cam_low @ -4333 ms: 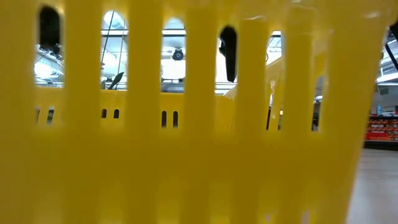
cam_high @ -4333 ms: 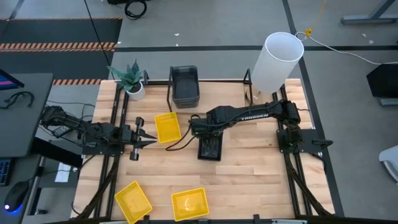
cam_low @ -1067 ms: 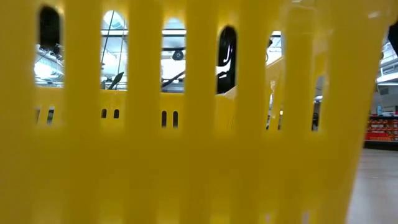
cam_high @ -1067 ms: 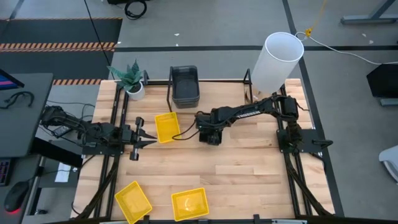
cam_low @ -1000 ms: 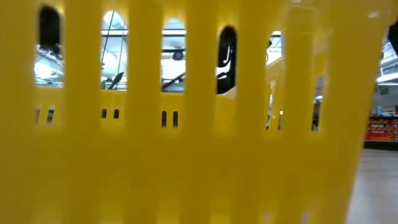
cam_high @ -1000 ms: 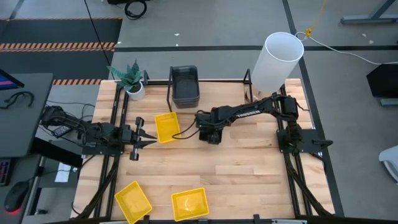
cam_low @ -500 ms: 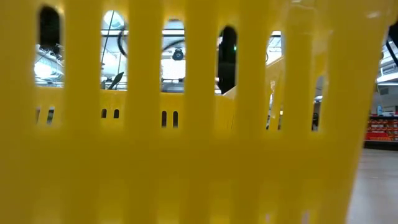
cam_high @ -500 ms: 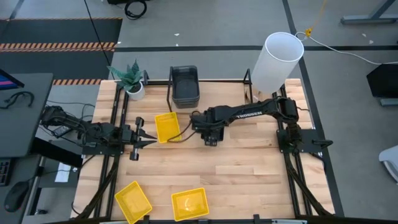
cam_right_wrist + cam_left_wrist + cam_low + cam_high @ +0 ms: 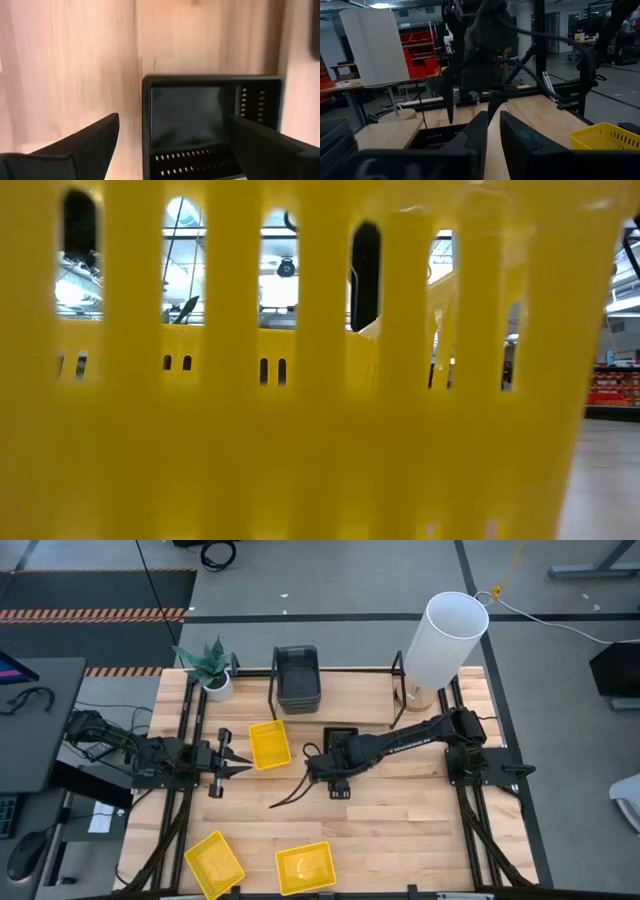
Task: Stack baskets on shelf by color
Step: Put the stacked black bins on the shelf
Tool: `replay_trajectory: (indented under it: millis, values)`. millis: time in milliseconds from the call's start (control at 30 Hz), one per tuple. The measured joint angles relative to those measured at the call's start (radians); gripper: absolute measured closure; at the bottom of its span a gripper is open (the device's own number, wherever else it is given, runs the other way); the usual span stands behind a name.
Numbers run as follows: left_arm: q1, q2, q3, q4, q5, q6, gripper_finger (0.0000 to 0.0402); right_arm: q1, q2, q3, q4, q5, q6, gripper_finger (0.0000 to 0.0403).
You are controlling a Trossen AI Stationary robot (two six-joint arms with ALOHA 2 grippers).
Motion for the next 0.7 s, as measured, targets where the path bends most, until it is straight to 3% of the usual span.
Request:
replay_trajectory:
  millis: [300,700]
  values:
    - [0.000,0.000,0.000,0.000,0.000,0.000,0.0345,0.039,0.027,-0.010,0.060,0.055,0.054,0.0048]
    - [0.000,0.004,0.000,-0.001,0.000,0.000,0.0348,0.040,0.067,-0.022,0.077,0.101,0.058,0.0125]
